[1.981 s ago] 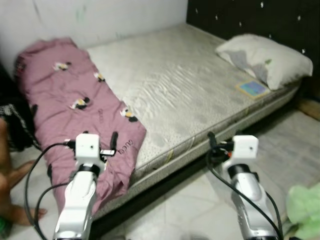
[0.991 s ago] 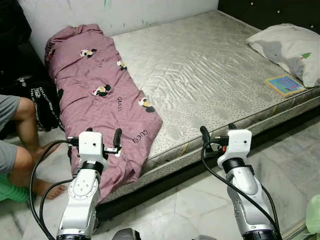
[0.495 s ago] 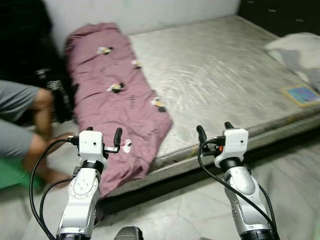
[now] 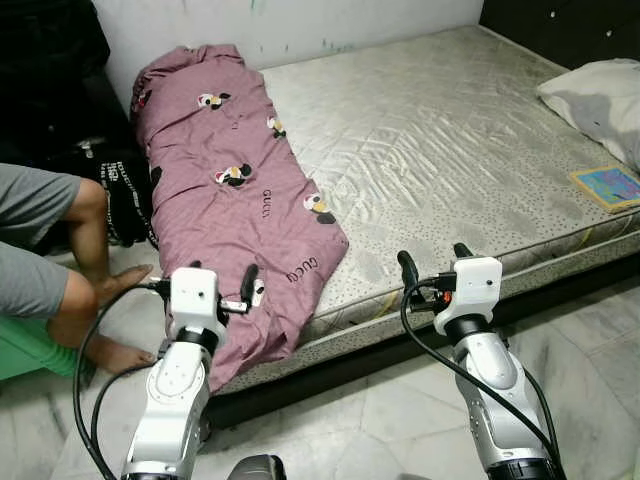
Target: Clean up the room
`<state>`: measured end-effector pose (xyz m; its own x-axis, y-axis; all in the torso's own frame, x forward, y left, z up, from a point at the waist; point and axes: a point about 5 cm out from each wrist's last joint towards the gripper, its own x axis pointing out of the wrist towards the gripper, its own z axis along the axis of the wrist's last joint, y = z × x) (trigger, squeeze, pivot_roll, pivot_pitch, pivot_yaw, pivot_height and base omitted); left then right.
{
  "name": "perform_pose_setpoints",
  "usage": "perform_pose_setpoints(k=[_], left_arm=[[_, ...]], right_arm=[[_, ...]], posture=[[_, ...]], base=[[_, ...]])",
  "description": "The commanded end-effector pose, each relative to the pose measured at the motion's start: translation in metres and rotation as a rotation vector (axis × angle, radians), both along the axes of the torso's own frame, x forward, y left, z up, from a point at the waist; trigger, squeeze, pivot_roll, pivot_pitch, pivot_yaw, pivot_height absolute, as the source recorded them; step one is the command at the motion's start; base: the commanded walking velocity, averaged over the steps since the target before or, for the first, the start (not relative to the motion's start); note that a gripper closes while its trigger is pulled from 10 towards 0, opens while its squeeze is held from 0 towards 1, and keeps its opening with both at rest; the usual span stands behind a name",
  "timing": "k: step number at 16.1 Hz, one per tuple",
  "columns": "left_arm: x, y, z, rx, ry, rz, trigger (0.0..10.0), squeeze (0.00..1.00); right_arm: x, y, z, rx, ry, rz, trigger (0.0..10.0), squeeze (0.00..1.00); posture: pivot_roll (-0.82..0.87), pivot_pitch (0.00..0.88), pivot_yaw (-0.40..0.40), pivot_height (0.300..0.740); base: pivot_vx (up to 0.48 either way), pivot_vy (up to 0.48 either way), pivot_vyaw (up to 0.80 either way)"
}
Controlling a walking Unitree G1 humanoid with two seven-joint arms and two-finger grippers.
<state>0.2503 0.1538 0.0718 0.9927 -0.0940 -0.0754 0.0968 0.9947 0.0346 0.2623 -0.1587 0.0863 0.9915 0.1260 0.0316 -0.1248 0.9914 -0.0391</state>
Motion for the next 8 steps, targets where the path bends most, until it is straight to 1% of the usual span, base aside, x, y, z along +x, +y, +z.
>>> perform_pose_setpoints(k=[1,5,6,8], left_arm=[[0.0,0.006,0.002,0.007,-0.007,0.013,10.0,0.0],[0.001,0.009,0.001,0.011,-0.006,0.014,10.0,0.0],[0.001,0.01,0.001,0.014,-0.007,0.014,10.0,0.0],[-0.001,0.022,0.0,0.037,-0.003,0.033,10.0,0.0]], right_arm=[[0.0,0.002,0.003,0.014,-0.017,0.001,10.0,0.0],[-0.001,0.0,0.003,0.009,-0.023,-0.008,10.0,0.0],[-0.001,-0.003,0.004,-0.002,-0.035,-0.031,10.0,0.0],[-0.006,-0.019,0.004,-0.028,-0.039,-0.086,10.0,0.0]], posture=[[-0.07,0.0,0.066,0.74],[-0.06,0.0,0.069,0.74],[-0.06,0.0,0.07,0.74],[-0.06,0.0,0.073,0.74]], base=[[0.0,0.0,0.0],[0.0,0.0,0.0],[0.0,0.0,0.0],[0.0,0.0,0.0]])
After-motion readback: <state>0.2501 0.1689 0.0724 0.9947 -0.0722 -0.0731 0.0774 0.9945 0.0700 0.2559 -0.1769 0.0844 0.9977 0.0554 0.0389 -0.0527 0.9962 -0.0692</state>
